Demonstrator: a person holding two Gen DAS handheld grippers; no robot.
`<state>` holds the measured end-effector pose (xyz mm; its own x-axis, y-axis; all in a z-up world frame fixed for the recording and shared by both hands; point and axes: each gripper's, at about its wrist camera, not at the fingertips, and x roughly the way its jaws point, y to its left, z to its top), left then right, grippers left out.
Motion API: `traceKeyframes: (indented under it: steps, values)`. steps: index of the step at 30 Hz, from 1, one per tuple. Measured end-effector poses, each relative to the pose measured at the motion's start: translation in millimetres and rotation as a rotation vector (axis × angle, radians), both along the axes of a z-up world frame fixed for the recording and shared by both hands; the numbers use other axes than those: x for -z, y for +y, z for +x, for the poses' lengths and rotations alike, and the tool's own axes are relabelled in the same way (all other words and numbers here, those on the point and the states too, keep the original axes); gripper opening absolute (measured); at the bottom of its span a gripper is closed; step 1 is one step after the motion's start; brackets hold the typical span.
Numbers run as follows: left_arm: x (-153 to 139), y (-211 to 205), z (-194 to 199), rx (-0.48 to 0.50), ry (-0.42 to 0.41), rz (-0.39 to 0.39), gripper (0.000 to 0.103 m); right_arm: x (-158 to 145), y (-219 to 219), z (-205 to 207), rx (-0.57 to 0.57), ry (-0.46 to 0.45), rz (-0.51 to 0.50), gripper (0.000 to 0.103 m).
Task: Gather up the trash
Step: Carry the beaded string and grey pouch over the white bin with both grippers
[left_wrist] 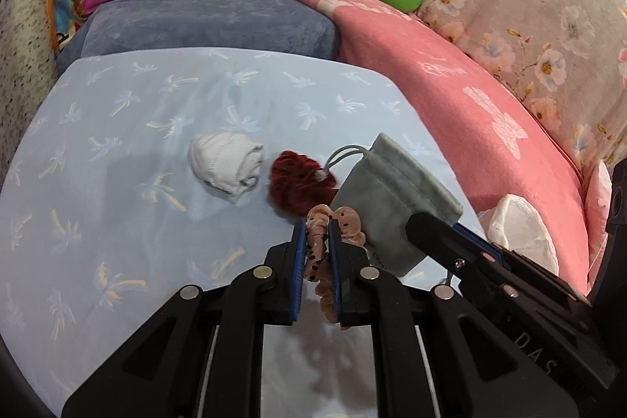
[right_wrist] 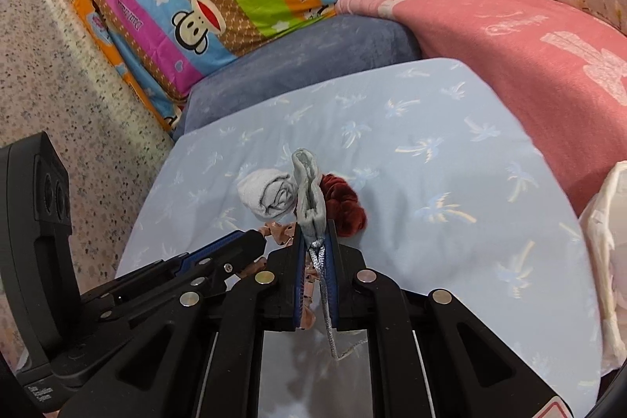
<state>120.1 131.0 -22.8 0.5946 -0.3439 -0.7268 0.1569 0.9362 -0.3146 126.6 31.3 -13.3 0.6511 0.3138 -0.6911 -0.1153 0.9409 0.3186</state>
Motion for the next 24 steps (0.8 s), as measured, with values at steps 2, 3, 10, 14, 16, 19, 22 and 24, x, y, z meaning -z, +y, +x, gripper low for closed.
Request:
traceKeyframes:
  steps: [2, 3, 10, 14, 16, 19, 22, 24]
  values:
    - [-6, -9, -4, 0.013, -0.014, 0.006, 0.012, -8, -10, -7, 0.012, -0.017, 0.006, 0.009]
    - [-8, -12, -6, 0.019, -0.019, 0.008, 0.012, -12, -14, -10, 0.017, -0.025, 0.009, 0.009]
    - [-24, -43, -19, 0.072, -0.059, 0.024, 0.012, -34, -48, -34, 0.068, -0.070, 0.022, 0.009]
    - [-32, -63, -26, 0.105, -0.080, 0.032, 0.012, -43, -68, -44, 0.102, -0.090, 0.031, 0.009]
    - [-36, -72, -28, 0.121, -0.089, 0.037, 0.012, -46, -79, -51, 0.119, -0.098, 0.034, 0.009]
    - [-40, -85, -31, 0.143, -0.101, 0.043, 0.012, -49, -95, -59, 0.142, -0.109, 0.038, 0.009]
    - [-44, -100, -35, 0.165, -0.110, 0.050, 0.012, -53, -110, -65, 0.164, -0.118, 0.040, 0.009]
    - [-46, -107, -38, 0.179, -0.116, 0.055, 0.012, -53, -119, -70, 0.178, -0.122, 0.042, 0.009]
